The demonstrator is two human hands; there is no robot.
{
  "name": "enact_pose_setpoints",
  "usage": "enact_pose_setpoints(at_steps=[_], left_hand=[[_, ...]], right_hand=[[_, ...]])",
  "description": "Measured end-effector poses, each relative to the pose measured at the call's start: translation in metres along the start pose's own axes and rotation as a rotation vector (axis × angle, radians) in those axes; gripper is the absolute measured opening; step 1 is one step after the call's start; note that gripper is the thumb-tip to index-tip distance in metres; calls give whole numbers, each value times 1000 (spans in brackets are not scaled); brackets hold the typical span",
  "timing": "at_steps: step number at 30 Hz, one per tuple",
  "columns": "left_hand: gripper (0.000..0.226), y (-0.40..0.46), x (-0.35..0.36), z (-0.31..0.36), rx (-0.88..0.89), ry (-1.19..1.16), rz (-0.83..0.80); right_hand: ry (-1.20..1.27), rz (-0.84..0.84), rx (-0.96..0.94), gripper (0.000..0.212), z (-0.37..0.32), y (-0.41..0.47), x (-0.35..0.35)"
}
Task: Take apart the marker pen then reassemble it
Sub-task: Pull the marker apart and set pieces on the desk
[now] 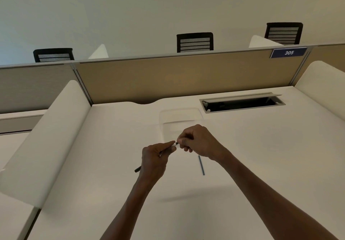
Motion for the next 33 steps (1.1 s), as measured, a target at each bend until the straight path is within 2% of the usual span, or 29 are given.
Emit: enact_pose_setpoints(at_steps=[5, 8, 11, 16, 19, 22, 27, 30, 33], left_hand=[[18, -1, 0, -3, -29, 6, -6], [18, 0, 0, -2, -18, -2, -13], [19, 1, 0, -2, -13, 6, -15], [19, -2, -1, -2, -17, 3, -38], [19, -2, -1, -2, -22, -11, -39], [19, -2, -1, 0, -21, -6, -42], [18, -2, -1, 2, -7, 26, -48], [18, -4, -1, 2, -12, 11, -56], [16, -5, -1, -1, -28, 0, -66]], right_hand=[[73, -19, -8, 24, 1, -2, -1], [53, -8, 92, 20, 1, -2, 2], [-5, 13, 129, 39, 3, -1, 3], [-26, 10, -5, 10, 2, -2, 2], [9, 2, -21, 16, 2, -3, 0], [54, -19, 68, 31, 2, -6, 0], [-60, -4, 195, 49, -1, -6, 1], [-74, 15, 124, 36, -3, -8, 1], [-108, 23, 27, 14, -6, -9, -2]])
Point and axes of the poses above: each hand's wrist, its own y-axis towards the middle knuckle, its own x-axis out of the palm, z = x × y, the point moved 4 cm from there along y, towards the middle knuckle, and after that the axes turned 1 degree about x, right-handed, at the moved point
